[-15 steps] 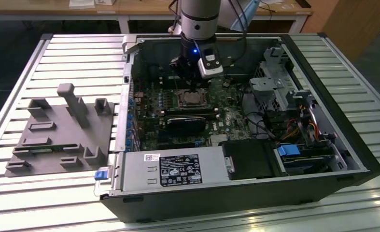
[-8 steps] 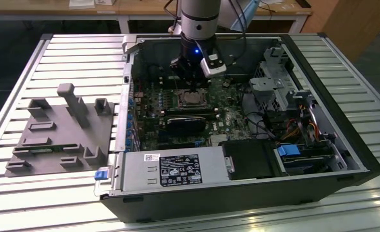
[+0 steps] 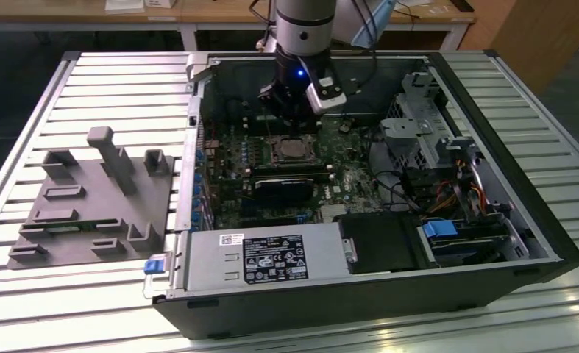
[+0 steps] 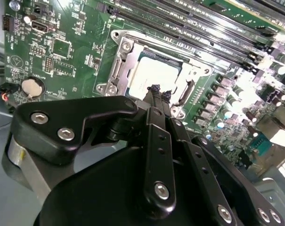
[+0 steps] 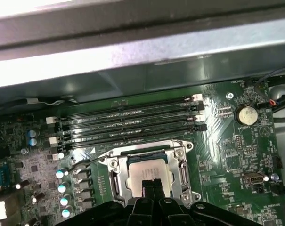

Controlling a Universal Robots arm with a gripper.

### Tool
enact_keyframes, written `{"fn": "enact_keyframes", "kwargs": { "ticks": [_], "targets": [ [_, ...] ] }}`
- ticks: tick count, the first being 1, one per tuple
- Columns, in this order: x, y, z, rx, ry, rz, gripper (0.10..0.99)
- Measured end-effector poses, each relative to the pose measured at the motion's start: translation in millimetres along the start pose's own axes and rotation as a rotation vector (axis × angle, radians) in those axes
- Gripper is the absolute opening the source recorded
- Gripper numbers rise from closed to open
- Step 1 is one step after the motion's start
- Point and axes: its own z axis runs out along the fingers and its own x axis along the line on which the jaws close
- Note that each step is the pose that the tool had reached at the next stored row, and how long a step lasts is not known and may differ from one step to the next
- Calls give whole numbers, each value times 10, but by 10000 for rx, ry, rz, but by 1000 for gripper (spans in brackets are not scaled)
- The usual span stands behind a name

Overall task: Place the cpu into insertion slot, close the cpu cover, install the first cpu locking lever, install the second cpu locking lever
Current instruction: 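Install the first cpu locking lever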

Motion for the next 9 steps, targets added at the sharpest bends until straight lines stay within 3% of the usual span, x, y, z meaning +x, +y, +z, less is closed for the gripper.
{"fn": "enact_keyframes", "kwargs": {
  "ticks": [5, 9],
  "targets": [
    [5, 0, -30, -2, -4, -1, 102],
    [89, -16, -30, -12, -73, -2, 102]
  ]
}}
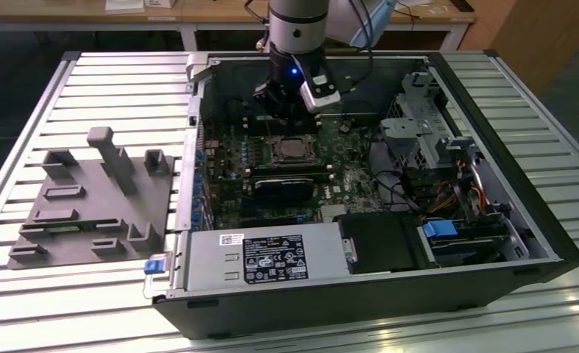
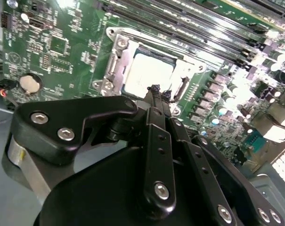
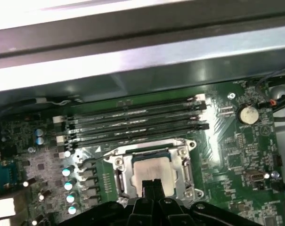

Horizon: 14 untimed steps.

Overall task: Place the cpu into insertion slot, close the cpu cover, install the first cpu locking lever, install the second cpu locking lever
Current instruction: 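Install the first cpu locking lever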

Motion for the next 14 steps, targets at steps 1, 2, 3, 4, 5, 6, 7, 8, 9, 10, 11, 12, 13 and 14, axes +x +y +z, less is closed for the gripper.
{"fn": "enact_keyframes", "kwargs": {
  "ticks": [1, 2, 3, 4, 5, 6, 7, 8, 9, 10, 11, 12, 13, 14],
  "targets": [
    [32, -6, 0, -6, -28, 0, 102],
    [64, -12, -1, -11, -59, 0, 102],
    [96, -17, -1, -17, -89, -1, 102],
    [128, -23, -1, -22, -119, -3, 102],
    [159, -29, -2, -27, -146, -2, 102],
    [190, -34, -2, -32, -174, -2, 102],
    [222, -40, -3, -38, -203, -4, 102],
    [255, -46, -3, -43, -234, -3, 102],
    [288, -52, -4, -50, -270, -4, 102],
    [323, -58, -4, -57, -307, -6, 102],
    [359, -65, -5, -63, -345, -6, 102],
    [393, -71, -5, -70, -385, -6, 102],
    [426, -77, -6, -77, -425, -9, 102],
    [459, -83, -6, -84, -464, -8, 102]
  ]
}}
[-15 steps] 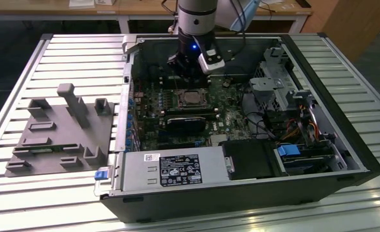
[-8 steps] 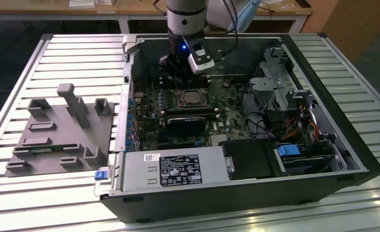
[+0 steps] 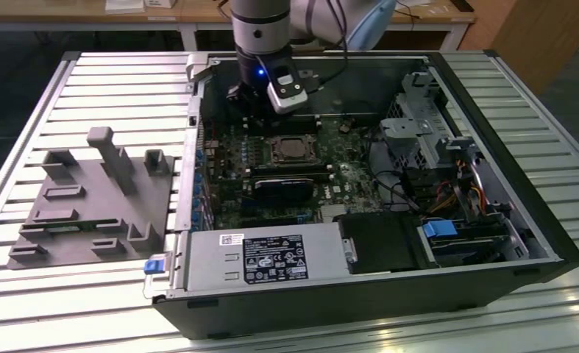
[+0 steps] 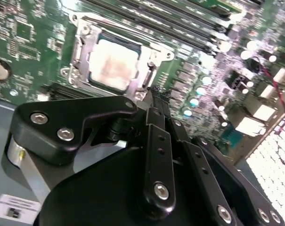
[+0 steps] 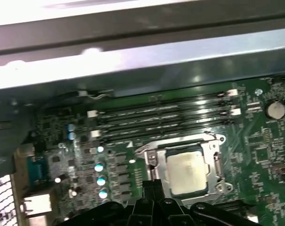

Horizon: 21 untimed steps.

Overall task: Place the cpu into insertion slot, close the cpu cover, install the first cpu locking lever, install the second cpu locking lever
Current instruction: 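Install the first cpu locking lever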

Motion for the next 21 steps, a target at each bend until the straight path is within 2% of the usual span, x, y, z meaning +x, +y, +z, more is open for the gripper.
{"fn": "enact_keyframes", "kwargs": {
  "ticks": [5, 9, 15, 17, 21],
  "targets": [
    [132, -24, -8, -57, -183, -1, 102],
    [153, -27, -21, -165, -247, 3, 102],
    [154, -26, -111, -316, -294, 13, 102],
    [159, -27, -113, -452, -288, 22, 102],
    [199, -34, -115, -910, -250, 56, 102]
  ]
}}
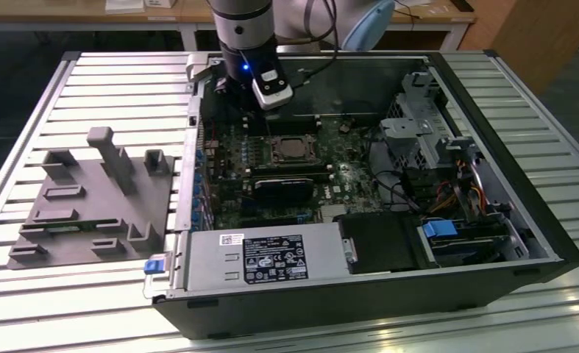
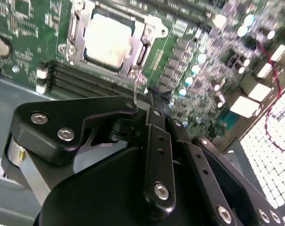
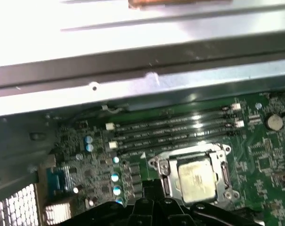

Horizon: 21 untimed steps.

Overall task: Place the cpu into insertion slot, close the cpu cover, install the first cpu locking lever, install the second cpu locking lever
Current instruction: 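Install the first cpu locking lever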

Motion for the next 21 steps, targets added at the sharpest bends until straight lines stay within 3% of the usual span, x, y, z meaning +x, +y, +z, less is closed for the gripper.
{"fn": "enact_keyframes", "kwargs": {
  "ticks": [4, 11, 13, 16, 21],
  "targets": [
    [43, -8, -3, -338, 21, 30, 102],
    [65, -13, 7, -1048, 131, 100, 102],
    [64, -13, 10, -1113, 141, 107, 102],
    [25, -6, 14, -1120, 144, 106, 102],
    [-144, 24, 34, -1138, 147, 109, 102]
  ]
}}
